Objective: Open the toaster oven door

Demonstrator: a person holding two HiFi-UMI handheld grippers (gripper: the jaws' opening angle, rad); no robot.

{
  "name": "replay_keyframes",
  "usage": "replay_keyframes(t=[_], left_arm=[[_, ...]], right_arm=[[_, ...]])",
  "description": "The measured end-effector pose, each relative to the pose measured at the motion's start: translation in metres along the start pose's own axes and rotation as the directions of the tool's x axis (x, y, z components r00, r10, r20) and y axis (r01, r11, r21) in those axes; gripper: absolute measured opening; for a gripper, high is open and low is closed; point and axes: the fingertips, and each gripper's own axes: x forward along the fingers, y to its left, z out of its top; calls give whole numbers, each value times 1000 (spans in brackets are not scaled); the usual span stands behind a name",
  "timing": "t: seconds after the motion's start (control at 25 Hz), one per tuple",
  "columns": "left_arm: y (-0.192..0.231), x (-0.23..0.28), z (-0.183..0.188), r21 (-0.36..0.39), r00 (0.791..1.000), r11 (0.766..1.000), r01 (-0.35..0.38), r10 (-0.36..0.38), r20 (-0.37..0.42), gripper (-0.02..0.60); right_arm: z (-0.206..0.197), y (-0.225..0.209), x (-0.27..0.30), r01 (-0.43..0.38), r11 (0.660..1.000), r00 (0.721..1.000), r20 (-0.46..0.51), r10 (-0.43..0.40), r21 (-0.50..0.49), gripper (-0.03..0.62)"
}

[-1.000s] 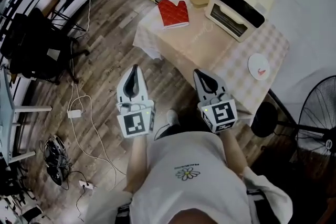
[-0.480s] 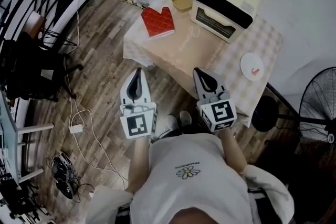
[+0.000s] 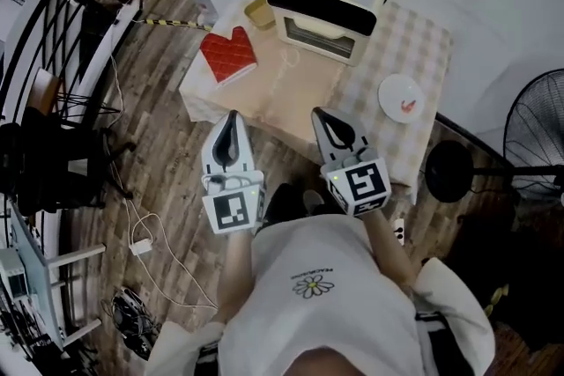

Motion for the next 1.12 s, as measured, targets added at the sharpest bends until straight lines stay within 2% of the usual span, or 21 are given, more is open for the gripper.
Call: replay_keyframes(t=[0.24, 0.4, 0.52, 0.88, 1.12], left_arm=[[-35, 39, 15, 14, 986, 987, 159, -159, 38, 17], [-49, 62, 18, 9, 965, 966, 257, -257, 56, 17], [-55, 71, 19, 6, 946, 948, 320, -319, 61, 17], [-51, 84, -2, -8, 904, 904, 426, -426, 33, 17], [-48, 84, -10, -44, 877, 877, 479, -476, 57, 17]], right_arm=[[3, -33, -17, 137, 990, 990, 20, -138, 37, 11], [6, -47, -24, 235, 970, 971, 25, -237, 68, 9], [9, -52, -28, 305, 951, 951, 27, -307, 57, 9], [5, -56, -27, 449, 894, 894, -17, -449, -11, 9], [2, -49, -27, 484, 875, 875, -25, -483, -3, 11]])
